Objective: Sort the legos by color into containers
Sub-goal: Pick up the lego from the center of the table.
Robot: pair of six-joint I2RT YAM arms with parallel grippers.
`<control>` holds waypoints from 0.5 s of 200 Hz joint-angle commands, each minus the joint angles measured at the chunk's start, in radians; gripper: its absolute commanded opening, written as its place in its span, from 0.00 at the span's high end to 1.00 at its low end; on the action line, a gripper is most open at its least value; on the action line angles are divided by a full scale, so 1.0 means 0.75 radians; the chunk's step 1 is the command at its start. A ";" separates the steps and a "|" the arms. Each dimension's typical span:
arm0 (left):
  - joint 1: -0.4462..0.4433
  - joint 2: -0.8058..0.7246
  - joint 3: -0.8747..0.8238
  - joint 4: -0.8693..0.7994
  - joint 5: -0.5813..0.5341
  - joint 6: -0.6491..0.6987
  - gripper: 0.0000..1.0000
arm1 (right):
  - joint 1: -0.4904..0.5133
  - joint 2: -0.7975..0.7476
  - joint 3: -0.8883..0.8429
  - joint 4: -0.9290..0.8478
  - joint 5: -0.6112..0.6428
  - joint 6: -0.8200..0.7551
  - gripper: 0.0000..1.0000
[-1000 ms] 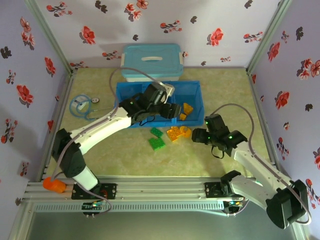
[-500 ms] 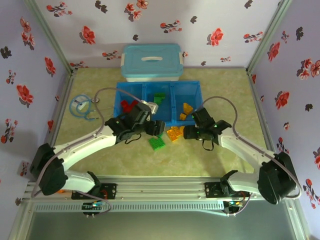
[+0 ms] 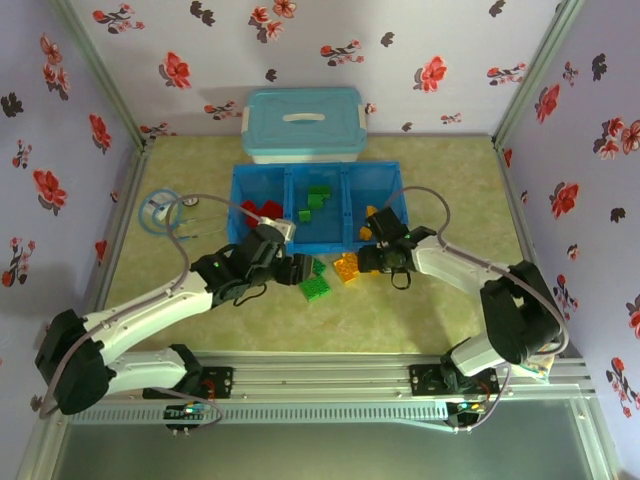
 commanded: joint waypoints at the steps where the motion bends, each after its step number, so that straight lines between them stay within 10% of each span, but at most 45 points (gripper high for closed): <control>1: -0.002 -0.047 -0.026 -0.007 -0.042 -0.029 0.27 | 0.007 0.054 0.055 0.040 0.006 0.008 0.30; 100: -0.001 -0.091 -0.074 -0.005 -0.066 -0.030 0.28 | 0.007 0.186 0.062 0.101 0.014 0.045 0.39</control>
